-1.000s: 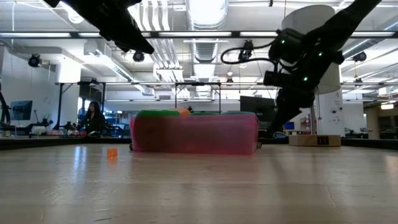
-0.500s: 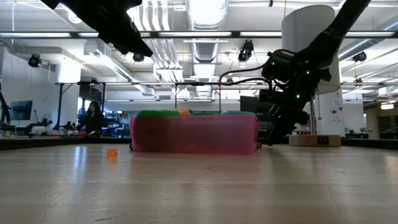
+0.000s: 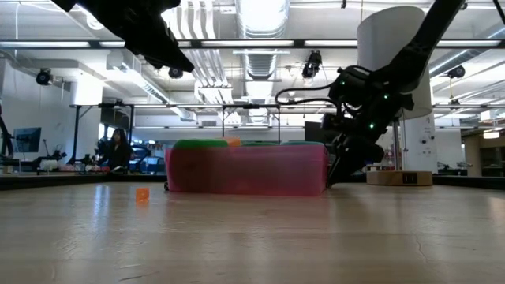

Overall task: Pick & Place Dice
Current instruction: Put the right small black die into the pink bin

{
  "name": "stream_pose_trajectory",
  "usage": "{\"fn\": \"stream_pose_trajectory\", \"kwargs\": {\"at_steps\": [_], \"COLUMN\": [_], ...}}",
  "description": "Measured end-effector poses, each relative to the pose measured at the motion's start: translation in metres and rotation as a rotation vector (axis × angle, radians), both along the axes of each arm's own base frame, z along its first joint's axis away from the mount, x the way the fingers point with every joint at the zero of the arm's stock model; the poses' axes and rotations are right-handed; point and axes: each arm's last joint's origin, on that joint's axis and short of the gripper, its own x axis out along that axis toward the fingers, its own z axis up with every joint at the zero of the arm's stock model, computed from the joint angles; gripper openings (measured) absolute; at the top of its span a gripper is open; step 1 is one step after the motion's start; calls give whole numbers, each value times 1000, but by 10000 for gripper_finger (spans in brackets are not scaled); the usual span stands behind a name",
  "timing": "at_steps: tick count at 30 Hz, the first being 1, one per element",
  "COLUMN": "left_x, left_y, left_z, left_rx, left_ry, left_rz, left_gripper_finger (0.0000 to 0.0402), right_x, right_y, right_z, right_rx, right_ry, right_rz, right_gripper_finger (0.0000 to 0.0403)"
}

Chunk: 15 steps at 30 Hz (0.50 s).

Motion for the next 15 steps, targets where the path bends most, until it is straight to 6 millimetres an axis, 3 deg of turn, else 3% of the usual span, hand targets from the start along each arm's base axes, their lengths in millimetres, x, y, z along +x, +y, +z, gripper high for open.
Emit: {"fn": "stream_pose_trajectory", "kwargs": {"at_steps": [15], "left_x": [0], "left_y": [0], "left_z": [0], "left_rx": [0], "left_ry": [1], "left_rz": [0], "left_gripper_finger": [10], "right_x": [7], "right_y": [-4], "right_z": [-10], "right_rx": [18], "right_ry": [9], "right_rz": [26], "right_gripper_finger": [127]}}
